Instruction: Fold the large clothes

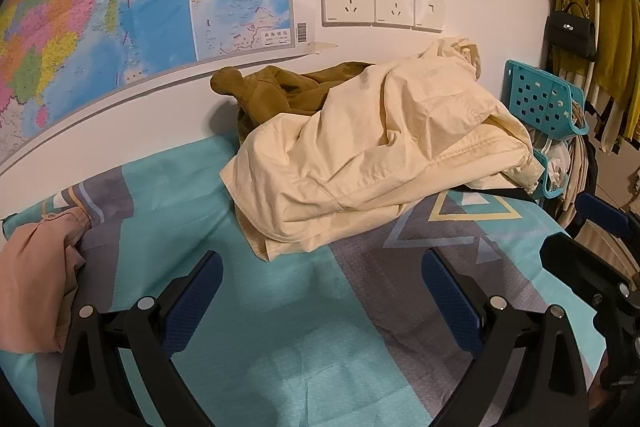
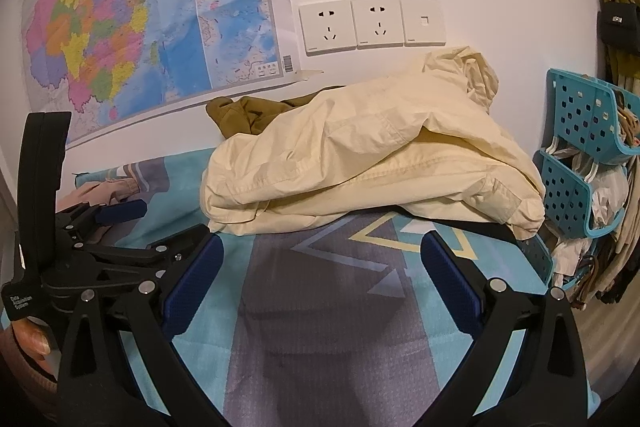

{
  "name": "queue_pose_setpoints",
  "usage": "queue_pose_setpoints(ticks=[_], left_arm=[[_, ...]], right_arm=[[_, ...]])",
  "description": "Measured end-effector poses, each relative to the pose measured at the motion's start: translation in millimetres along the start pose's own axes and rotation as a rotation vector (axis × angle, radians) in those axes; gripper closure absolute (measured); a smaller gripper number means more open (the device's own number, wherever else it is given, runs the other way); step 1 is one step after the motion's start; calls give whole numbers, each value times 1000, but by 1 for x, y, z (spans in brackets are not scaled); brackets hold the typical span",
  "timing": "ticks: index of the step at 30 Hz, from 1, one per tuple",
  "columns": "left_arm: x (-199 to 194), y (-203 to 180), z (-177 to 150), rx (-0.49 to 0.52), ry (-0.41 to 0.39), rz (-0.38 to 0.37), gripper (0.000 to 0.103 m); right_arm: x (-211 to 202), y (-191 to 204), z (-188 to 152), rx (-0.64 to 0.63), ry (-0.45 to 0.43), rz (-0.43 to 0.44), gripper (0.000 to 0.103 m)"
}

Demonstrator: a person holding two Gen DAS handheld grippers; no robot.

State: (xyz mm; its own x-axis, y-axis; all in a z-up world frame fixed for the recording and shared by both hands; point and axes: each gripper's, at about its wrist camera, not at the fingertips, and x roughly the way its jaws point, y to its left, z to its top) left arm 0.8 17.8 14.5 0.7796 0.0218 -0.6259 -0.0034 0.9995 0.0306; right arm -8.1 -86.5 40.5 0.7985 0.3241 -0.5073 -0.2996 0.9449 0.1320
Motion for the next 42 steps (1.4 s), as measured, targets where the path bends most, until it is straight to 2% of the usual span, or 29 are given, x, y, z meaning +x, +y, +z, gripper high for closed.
queue_pose_setpoints(ticks=[42], left_arm=[[19,7,11,-32,32,20,7]], right_arm=[[18,2,18,-78,12,7,6]])
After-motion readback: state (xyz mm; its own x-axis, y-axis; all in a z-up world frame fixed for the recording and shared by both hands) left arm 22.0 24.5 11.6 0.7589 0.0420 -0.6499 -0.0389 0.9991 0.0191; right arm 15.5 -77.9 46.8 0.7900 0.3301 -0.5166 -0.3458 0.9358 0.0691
